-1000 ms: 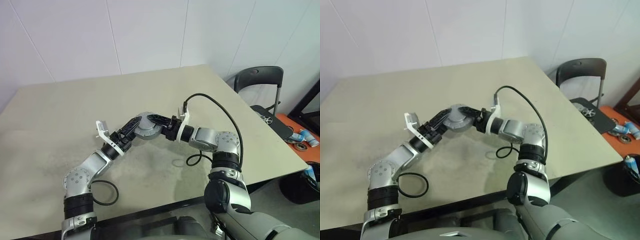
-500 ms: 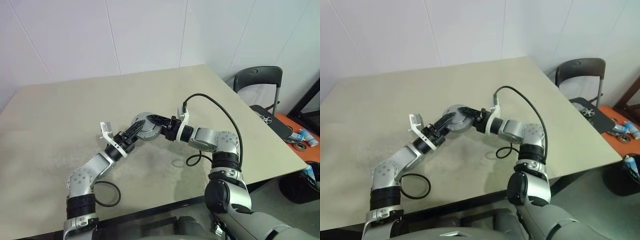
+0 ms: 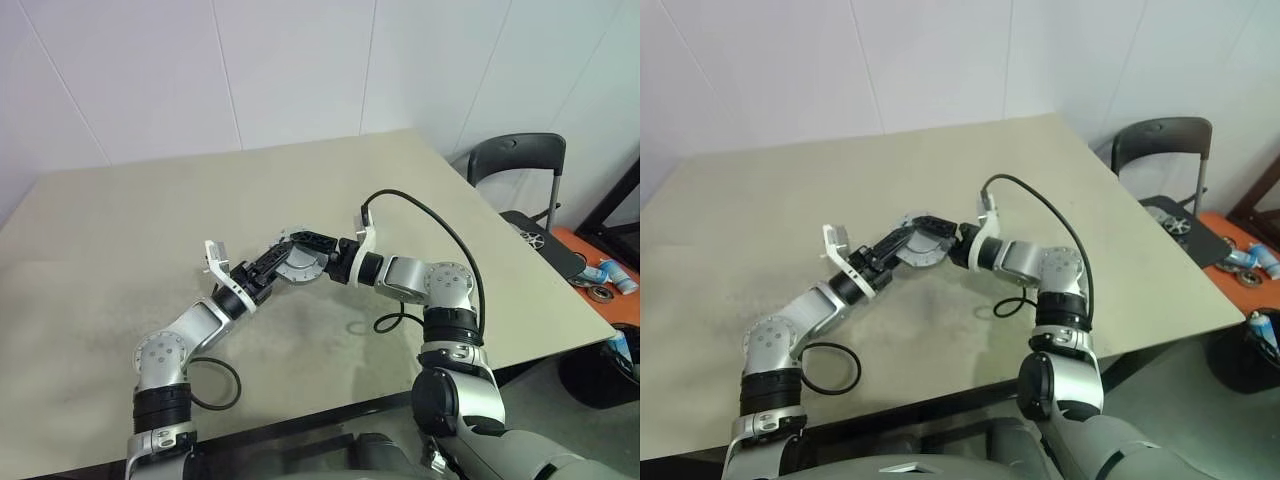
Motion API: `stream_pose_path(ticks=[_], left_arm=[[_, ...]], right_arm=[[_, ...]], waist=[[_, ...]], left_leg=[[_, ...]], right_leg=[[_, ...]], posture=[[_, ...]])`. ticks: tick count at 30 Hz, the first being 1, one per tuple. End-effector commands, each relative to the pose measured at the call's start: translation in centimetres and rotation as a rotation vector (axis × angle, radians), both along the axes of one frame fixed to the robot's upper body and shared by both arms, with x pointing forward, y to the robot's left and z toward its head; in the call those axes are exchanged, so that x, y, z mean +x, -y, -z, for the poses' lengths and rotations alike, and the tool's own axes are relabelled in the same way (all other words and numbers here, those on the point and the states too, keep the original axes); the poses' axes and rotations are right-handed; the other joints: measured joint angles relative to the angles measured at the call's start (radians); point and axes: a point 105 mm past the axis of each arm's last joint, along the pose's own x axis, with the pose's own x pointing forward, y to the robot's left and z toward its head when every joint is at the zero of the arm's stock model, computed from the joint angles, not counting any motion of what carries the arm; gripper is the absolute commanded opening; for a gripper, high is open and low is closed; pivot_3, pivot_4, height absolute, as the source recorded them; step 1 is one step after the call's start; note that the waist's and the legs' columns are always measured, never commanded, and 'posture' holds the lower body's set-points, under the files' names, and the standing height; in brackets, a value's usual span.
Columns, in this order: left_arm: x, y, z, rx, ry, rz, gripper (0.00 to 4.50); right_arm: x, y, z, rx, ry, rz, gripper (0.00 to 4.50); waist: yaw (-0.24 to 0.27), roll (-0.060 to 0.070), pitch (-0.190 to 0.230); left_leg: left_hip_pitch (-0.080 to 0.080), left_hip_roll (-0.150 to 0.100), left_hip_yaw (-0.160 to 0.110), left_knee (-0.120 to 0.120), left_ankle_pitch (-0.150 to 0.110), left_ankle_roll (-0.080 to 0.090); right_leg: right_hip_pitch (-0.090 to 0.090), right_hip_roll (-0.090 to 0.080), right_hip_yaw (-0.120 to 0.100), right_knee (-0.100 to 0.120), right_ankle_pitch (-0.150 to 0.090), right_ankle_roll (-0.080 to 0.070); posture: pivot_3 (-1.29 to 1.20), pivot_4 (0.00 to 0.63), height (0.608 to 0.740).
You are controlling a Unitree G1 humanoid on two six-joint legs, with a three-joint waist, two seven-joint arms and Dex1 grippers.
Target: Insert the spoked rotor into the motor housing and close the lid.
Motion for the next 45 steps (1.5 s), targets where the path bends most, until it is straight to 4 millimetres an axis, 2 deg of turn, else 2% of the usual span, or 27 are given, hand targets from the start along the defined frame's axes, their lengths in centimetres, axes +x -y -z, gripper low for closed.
stream_pose_path(ticks=[1,14,17,21,27,31,34,39,41,45], left_arm=[[0.6,0.4,-2.5,-0.015,0.089,0.008,2.64],[0.9,0.6,-2.9,0.004,0.112,0.013,2.64],[0.7,0.6,-2.8,0.006,0.118,0.016,2.32],[0.8,0.4,-2.5,0.013,0.106,0.01,2.32],[1.6,-0.7,-2.7,0.019,0.116,-0.037,2.32],[1.9,-2.1,-3.0,0.03,0.13,-0.071,2.32],[2.2,-3.0,-3.3,0.038,0.141,-0.101,2.32],[2.8,-6.5,-5.7,0.032,0.205,-0.214,2.32],[2.7,-7.9,-6.5,0.045,0.224,-0.257,2.32],[2.3,-11.4,-7.1,0.125,0.228,-0.385,2.32]], right_arm=[[0.2,-0.5,-1.4,0.056,0.013,-0.021,3.91],[0.6,-0.1,-1.4,0.041,0.017,0.007,3.91],[0.6,-0.1,-1.4,0.041,0.018,0.01,3.95],[0.8,0.1,-1.5,0.044,0.019,0.017,3.95],[2.1,1.4,-3.8,0.144,0.048,0.079,3.95],[2.8,3.4,-6.2,0.209,0.117,0.106,3.95],[3.4,4.9,-6.7,0.217,0.132,0.142,3.95],[4.4,6.9,-5.0,0.162,0.099,0.223,3.95],[4.3,6.9,-4.4,0.148,0.086,0.223,3.95],[3.8,5.5,-3.6,0.131,0.074,0.181,3.95]], waist=[[0.0,0.0,0.0],[0.0,0.0,0.0],[0.0,0.0,0.0],[0.0,0.0,0.0],[0.0,0.0,0.0],[0.0,0.0,0.0],[-0.001,0.0,0.0],[-0.002,0.0,0.0],[-0.002,-0.001,0.0],[-0.001,-0.001,0.0]], left_leg=[[0.0,0.0,0.0,0.0,0.0,0.0],[0.004,0.0,0.0,0.0,0.0,0.0],[0.005,0.0,0.0,0.0,0.0,0.0],[0.006,0.0,0.0,0.0,0.0,0.0],[0.006,0.0,0.0,0.0,0.0,0.0],[0.006,0.0,0.0,0.0,0.0,0.0],[0.006,0.0,0.0,-0.001,0.0,0.0],[0.006,0.0,0.0,-0.001,0.0,0.0],[0.006,0.001,0.0,-0.001,0.0,0.0],[0.006,0.001,0.0,-0.001,0.0,0.0]], right_leg=[[0.0,0.0,0.0,0.0,0.0,0.0],[0.003,0.0,0.0,0.0,0.0,0.0],[0.005,0.0,0.0,0.0,0.0,0.0],[0.005,0.0,0.0,0.0,0.0,0.0],[0.006,0.0,0.0,0.0,0.0,0.0],[0.006,0.0,0.0,-0.001,0.0,0.0],[0.006,0.0,0.0,-0.001,0.0,0.0],[0.006,0.001,0.0,-0.001,0.0,0.0],[0.006,0.001,0.0,-0.001,0.0,0.0],[0.006,0.001,0.0,-0.001,0.0,0.0]], posture=[[0.0,0.0,0.74],[0.0,0.0,0.74],[0.0,0.0,0.74],[0.0,0.0,0.74],[0.0,0.0,0.74],[0.0,0.0,0.74],[0.0,0.0,0.74],[0.0,0.0,0.74],[0.0,0.0,0.74],[0.0,0.0,0.74]])
